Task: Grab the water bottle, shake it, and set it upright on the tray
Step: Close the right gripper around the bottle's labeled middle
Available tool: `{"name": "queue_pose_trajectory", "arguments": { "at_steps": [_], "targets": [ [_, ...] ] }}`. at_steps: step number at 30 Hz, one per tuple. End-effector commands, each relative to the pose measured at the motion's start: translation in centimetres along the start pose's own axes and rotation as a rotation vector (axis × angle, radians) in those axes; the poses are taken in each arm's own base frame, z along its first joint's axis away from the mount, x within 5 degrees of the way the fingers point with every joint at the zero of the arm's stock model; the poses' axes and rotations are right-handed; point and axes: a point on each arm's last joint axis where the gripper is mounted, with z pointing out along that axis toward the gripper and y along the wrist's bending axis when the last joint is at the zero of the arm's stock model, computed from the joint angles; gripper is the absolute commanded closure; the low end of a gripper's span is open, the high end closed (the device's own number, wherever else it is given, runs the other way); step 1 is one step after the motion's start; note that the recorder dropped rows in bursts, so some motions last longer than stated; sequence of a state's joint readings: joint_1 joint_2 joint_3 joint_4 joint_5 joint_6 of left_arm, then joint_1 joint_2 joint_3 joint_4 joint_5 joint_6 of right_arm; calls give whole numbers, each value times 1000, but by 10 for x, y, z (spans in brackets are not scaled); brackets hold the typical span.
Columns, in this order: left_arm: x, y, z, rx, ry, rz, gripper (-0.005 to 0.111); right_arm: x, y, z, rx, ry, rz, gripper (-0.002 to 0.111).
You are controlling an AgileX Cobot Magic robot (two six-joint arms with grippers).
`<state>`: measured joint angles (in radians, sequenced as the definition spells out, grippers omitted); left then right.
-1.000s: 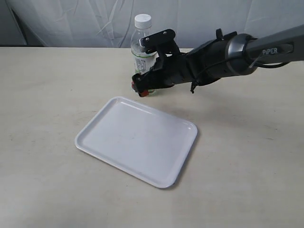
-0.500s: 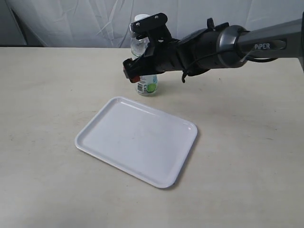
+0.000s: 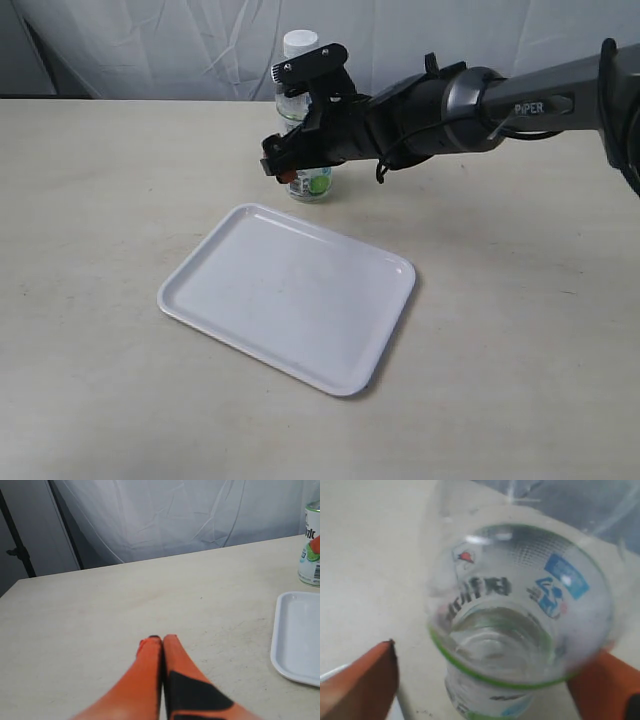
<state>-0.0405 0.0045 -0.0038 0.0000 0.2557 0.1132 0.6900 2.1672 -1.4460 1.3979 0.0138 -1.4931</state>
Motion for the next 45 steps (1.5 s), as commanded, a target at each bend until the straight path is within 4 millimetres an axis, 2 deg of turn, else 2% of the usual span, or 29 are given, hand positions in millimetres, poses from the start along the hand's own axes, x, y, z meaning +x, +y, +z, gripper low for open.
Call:
{"name": "queue_pose_trajectory", "arguments": {
  "at_steps": [1,3,4,14,16,19,20,23,24,31,37,45],
  "targets": [
    [0,0,0,-1,-10,0,106,-3,2,-1,-32,-8,-1,71],
    [0,0,0,-1,-10,0,106,-3,4,-1,-57,-6,-1,101],
    [0,0,0,-1,-10,0,106,-3,5,-1,-62,-5,-1,108],
    [0,0,0,-1,-10,0,106,-3,5,-1,-62,-5,4,106],
    [0,0,0,-1,-10,0,106,-3,5,-1,-62,-5,10,101],
    [0,0,0,-1,-10,0,106,-3,5,-1,-62,-5,10,76],
    [0,0,0,-1,-10,0,106,-3,4,-1,-60,-5,8,58],
    [0,0,0,-1,-10,0,106,-2,1,0,-26,-4,3,13],
    [0,0,0,-1,-10,0,106,-1,1,1,-19,-2,3,3],
    [0,0,0,-1,-10,0,106,0,1,2,-24,2,4,4],
    [0,0,0,-1,-10,0,106,-6,-1,4,-6,-20,6,4],
    [0,0,0,-1,-10,0,106,-11,2,19,-41,-37,31,4]
  ]
}}
